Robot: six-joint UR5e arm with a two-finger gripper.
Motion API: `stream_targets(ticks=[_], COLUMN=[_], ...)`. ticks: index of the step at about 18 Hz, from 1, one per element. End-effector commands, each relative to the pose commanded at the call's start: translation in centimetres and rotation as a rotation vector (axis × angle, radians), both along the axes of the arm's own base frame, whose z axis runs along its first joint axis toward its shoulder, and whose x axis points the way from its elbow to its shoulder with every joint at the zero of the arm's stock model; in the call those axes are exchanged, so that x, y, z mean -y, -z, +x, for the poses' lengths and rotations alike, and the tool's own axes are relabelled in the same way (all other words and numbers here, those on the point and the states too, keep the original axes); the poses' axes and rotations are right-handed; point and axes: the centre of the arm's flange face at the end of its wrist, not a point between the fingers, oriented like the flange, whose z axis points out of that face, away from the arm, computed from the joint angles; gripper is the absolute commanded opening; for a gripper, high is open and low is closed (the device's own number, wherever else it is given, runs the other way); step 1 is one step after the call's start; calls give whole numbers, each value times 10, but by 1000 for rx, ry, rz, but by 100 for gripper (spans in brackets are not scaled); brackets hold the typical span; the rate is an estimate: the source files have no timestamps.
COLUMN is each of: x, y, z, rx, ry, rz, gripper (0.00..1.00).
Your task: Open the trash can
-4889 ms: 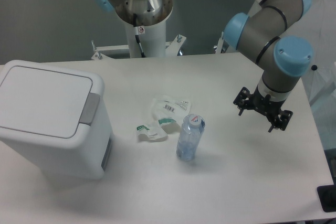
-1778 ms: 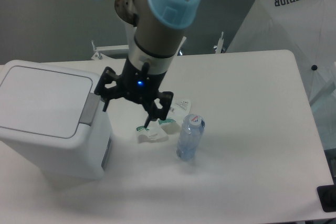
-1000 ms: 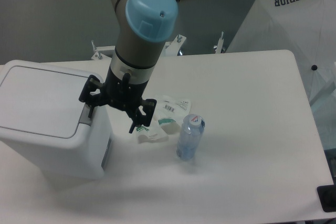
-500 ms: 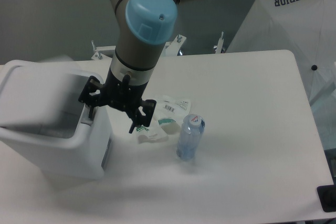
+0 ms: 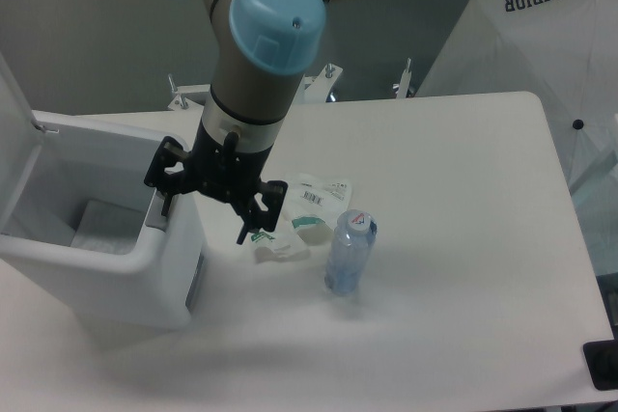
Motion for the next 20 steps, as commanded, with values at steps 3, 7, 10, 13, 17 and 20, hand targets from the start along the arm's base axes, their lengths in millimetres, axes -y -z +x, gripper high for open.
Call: stream_targets(ticks=[3,7,10,13,17,20], x=[9,37,57,77,105,122], y=[-4,0,12,25,45,70], z=[-25,-71,-99,-127,-166,-197], rx=[-58,-118,-153,-182,-227,-221], ry=[-38,-80,-7,48,110,131], rz=[23,-1,-6,-16,-68,-101], gripper=[100,100,100,100,100,100])
